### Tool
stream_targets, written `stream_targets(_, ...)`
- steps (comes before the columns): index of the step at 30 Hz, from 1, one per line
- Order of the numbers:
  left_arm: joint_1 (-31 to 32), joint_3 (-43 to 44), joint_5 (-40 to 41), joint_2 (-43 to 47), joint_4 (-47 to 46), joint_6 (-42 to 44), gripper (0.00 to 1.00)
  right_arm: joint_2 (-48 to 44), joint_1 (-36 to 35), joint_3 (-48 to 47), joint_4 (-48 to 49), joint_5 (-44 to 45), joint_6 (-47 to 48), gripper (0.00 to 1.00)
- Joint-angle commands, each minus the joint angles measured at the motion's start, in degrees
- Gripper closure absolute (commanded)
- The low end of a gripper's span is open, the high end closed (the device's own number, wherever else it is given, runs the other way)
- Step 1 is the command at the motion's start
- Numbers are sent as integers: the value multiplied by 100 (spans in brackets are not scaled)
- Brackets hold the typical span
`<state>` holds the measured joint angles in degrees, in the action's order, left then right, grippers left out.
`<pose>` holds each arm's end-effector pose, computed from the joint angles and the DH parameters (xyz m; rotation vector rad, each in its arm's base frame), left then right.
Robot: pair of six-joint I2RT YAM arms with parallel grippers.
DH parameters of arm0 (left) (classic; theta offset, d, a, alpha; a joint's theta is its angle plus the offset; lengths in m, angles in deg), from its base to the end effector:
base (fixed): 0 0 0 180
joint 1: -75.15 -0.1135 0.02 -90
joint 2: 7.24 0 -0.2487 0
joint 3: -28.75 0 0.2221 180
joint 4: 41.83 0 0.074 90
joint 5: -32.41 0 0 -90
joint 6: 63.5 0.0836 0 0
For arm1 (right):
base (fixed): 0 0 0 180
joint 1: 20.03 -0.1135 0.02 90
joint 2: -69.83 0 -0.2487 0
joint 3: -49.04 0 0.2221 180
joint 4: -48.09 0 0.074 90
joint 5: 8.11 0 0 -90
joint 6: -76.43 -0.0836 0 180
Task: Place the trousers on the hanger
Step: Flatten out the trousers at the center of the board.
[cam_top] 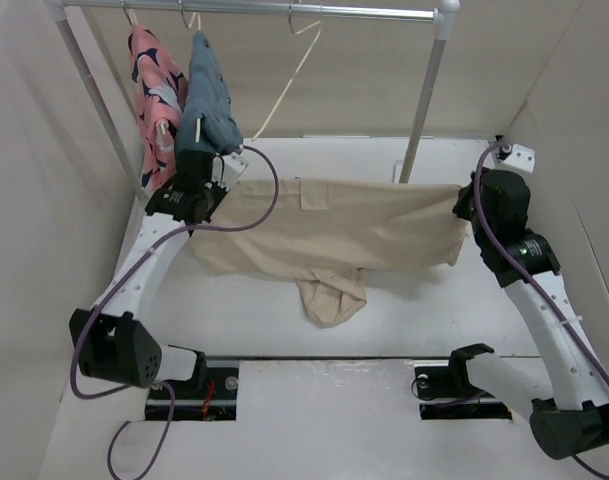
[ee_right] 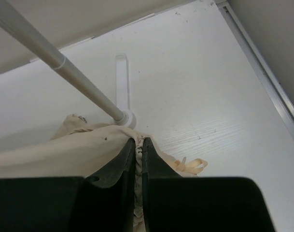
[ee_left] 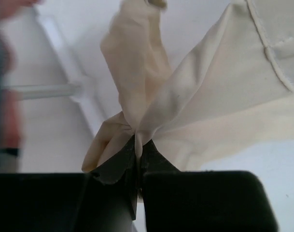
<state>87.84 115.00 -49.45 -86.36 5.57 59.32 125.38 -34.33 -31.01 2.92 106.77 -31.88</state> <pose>0.3080 -0.0572 0.2840 0.8153 2.1388 0.3456 0.2234 0.0207 0.3578 0.3515 1.8640 -0.0330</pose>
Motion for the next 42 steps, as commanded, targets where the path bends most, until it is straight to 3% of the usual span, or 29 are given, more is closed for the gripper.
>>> stream_targets(1,-30,263,644,720,528,347,100,-517,234,-340,568,200,-410,100)
stream_targets(5,31,-667,900,1520,457,813,100,-1326,235,555,481,377,-832,100)
stream_targets(9,173,-1687,391,2223,1735,1349,100,-2064,235,1119,120,517,-1254,100)
stream_targets(11,234,-2127,-162,2470,2388,1674,90,-2249,235,1252,-64,640,-1456,100)
stream_targets(13,234,-2313,-454,2637,3180,2104,68,-2452,235,1366,-118,745,-1579,100)
stream_targets(14,234,-2313,-576,2690,3278,2106,58,-2452,235,1367,-118,807,-1580,100)
stream_targets(17,234,-2103,-525,2918,3331,2167,40,-2532,235,1367,-171,887,-1580,100)
stream_targets(23,164,-1707,-638,2998,3079,2229,24,-2470,235,1121,-302,1272,-1509,100)
stream_targets(27,14,-1820,-366,2526,1736,1159,24,-2470,235,1121,-285,1405,-1334,100)
stream_targets(30,128,-1576,-979,2015,1486,341,24,-2470,235,1182,-214,1177,-1272,100)
stream_targets(35,1410,-1214,-1763,960,1275,-451,17,-2347,235,1182,-214,1019,-1219,100)
stream_targets(38,2129,-1152,-1536,522,819,-592,14,-2347,235,1182,-267,949,-1219,100)
stream_targets(42,2623,-1100,-1000,-243,326,-855,14,-2347,235,1252,-328,948,-1333,100)
